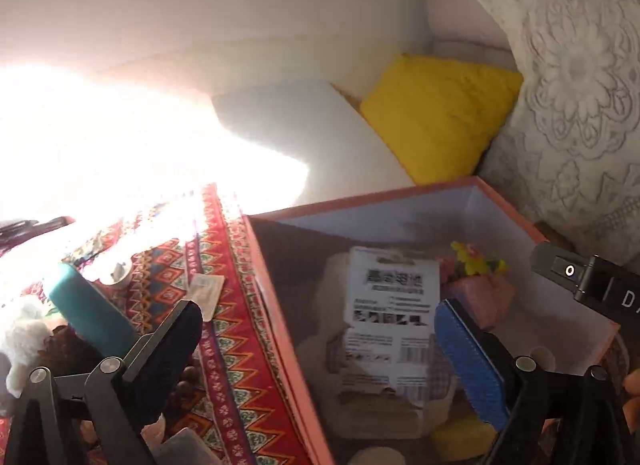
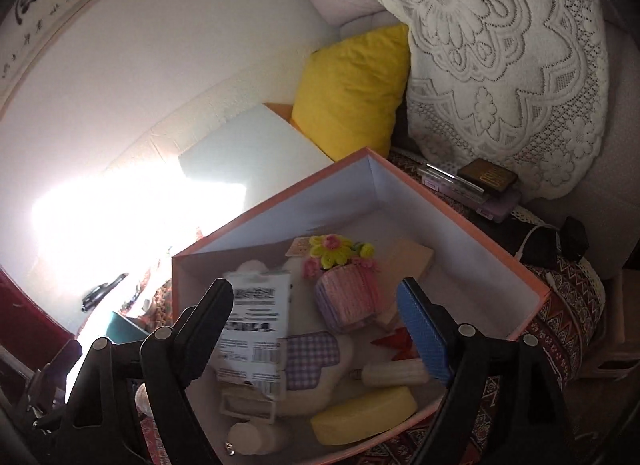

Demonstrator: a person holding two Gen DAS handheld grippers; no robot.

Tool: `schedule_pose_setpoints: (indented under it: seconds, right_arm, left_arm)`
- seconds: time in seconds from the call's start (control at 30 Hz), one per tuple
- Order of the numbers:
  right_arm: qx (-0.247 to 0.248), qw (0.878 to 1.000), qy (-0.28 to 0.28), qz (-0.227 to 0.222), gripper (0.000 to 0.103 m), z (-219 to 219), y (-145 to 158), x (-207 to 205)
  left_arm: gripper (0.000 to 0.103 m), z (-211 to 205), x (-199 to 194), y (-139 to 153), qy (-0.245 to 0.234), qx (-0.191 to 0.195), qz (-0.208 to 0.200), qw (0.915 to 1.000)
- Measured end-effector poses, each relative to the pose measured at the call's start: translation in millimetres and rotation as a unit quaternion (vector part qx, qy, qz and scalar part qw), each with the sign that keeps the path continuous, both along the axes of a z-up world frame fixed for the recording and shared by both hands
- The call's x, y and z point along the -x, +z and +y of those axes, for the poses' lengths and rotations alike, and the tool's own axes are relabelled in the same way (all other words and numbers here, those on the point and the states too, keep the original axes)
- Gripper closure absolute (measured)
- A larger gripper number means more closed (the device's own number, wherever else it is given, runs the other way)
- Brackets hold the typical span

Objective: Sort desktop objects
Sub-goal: 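Carry the bulb and battery card into the pink box and release both, then grasp the clear plastic flower box with right gripper while left grasps blue figurine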

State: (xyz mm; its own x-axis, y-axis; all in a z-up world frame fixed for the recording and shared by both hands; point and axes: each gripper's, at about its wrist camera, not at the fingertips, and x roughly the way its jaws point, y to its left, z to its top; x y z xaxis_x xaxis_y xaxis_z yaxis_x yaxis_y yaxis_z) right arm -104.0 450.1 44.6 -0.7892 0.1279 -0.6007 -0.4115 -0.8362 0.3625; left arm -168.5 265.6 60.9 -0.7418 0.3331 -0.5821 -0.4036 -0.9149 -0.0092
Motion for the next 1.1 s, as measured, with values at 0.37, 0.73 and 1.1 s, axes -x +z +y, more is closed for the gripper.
schedule_pose_setpoints:
  seconds: [0.37, 0.73, 1.1]
  right_arm:
    - [-0.027, 0.988, 0.151, 0.025, 0.008, -134, 12, 38]
    - [-0.125, 0.913, 0.327, -0.210, 0.008, -293, -124, 99]
    - [-0.142, 0.879, 0.372, -0.261, 0.028, -274, -186, 132]
  left_arm:
    - [0.001, -183, -52, -46, 0.149, 0.050, -0.009, 0.9875]
    - [0.002, -299, -63, -150, 0.160, -0.019, -0.126, 0.9788]
    - [0.002, -258, 25, -167, 0.073, -0.010, -0.111, 0.9911]
